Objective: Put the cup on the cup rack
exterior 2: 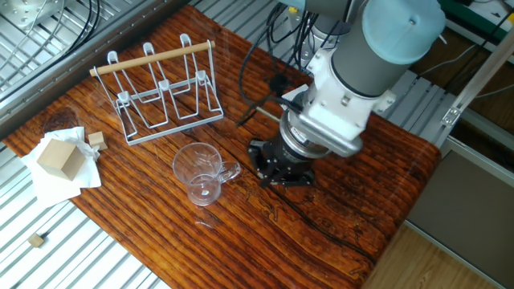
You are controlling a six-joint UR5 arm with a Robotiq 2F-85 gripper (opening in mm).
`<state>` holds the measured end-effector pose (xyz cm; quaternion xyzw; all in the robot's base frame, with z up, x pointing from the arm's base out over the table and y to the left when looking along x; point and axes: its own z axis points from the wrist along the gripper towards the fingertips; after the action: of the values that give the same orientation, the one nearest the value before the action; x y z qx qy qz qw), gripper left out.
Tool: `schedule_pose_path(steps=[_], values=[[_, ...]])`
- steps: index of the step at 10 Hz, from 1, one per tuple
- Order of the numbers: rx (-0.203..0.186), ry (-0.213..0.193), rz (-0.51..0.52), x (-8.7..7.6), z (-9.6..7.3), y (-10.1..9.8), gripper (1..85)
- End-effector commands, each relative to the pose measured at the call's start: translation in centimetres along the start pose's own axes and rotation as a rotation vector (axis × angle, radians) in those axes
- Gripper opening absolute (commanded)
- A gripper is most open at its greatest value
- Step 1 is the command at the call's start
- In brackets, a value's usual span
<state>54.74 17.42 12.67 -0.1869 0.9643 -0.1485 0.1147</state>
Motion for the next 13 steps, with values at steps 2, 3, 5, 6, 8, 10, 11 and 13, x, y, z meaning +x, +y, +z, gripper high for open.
schedule_pose_path(steps=[2, 3, 5, 6, 8, 10, 11, 13], values=[[0.065, -0.054, -0.292, -1.5, -0.1, -1.6, 1.3], [0.083, -0.060, -0.340, -1.8, -0.1, -2.0, 2.0], [0.112, -0.072, -0.452, -2.3, 0.0, -2.6, 1.3], [0.124, -0.086, -0.472, -2.6, 0.0, -2.9, 1.3], [0.097, -0.108, -0.492, -2.6, 0.2, -2.7, 1.3], [0.075, -0.112, -0.510, -2.4, 0.1, -2.3, 1.3], [0.095, -0.084, -0.565, -1.8, 0.1, -2.9, 1.3], [0.118, -0.072, -0.609, -1.2, 0.2, -3.4, 1.3]])
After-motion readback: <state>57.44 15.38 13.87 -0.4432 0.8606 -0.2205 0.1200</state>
